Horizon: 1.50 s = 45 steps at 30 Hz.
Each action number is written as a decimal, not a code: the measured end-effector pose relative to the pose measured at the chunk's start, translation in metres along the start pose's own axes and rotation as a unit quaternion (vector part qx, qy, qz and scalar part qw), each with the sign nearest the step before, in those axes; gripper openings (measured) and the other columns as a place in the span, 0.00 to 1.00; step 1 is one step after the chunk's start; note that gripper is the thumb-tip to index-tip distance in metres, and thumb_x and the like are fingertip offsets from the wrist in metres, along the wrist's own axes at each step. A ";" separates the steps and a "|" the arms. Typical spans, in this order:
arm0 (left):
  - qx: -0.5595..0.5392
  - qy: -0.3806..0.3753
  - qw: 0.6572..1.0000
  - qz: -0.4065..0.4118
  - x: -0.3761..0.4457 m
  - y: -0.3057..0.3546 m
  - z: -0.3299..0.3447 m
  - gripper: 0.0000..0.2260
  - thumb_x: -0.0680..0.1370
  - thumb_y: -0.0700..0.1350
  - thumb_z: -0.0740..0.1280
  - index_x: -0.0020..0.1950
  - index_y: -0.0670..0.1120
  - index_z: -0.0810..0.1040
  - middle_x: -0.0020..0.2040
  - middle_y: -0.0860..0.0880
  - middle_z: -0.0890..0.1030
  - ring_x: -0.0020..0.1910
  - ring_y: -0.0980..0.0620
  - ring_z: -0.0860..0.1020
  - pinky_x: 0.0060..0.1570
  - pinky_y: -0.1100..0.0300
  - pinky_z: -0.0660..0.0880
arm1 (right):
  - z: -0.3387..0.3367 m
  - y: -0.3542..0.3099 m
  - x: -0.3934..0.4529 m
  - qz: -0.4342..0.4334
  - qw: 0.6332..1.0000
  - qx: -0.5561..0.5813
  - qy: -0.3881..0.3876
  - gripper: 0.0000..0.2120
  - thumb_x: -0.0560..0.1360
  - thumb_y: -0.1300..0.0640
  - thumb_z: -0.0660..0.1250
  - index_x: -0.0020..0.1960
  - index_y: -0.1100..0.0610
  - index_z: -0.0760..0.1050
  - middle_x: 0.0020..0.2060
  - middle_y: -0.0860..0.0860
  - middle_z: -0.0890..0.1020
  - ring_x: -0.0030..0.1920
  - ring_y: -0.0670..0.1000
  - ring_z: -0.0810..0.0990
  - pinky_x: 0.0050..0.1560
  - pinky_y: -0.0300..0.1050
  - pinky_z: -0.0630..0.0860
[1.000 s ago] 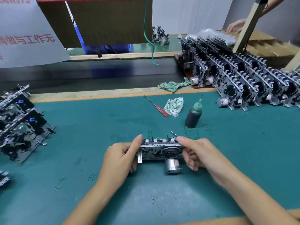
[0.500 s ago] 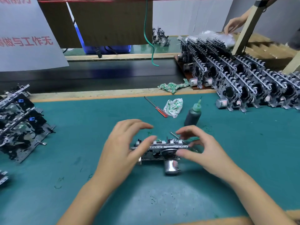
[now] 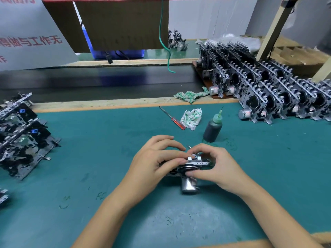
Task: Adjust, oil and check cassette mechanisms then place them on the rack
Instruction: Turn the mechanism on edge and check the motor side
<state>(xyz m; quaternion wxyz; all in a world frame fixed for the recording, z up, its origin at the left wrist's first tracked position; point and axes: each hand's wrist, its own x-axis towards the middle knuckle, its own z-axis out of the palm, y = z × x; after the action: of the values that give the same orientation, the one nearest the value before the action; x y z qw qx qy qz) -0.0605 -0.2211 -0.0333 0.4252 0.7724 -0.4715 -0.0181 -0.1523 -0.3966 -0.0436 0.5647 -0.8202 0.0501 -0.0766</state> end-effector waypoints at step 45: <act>0.115 -0.035 0.981 0.154 0.038 0.039 -0.026 0.10 0.77 0.53 0.61 0.46 0.52 0.81 0.42 0.59 0.74 0.42 0.62 0.72 0.42 0.71 0.68 | -0.058 -0.056 -0.027 -0.204 0.901 -0.382 -0.004 0.12 0.77 0.48 0.58 0.39 0.53 0.68 0.31 0.42 0.65 0.30 0.45 0.64 0.30 0.38 0.64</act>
<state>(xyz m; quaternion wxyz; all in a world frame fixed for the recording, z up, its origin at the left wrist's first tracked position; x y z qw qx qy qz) -0.0562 -0.2400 0.0238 0.3143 0.7336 -0.5978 0.0752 -0.1895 -0.4251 0.0271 0.1803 -0.9655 -0.0950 -0.1620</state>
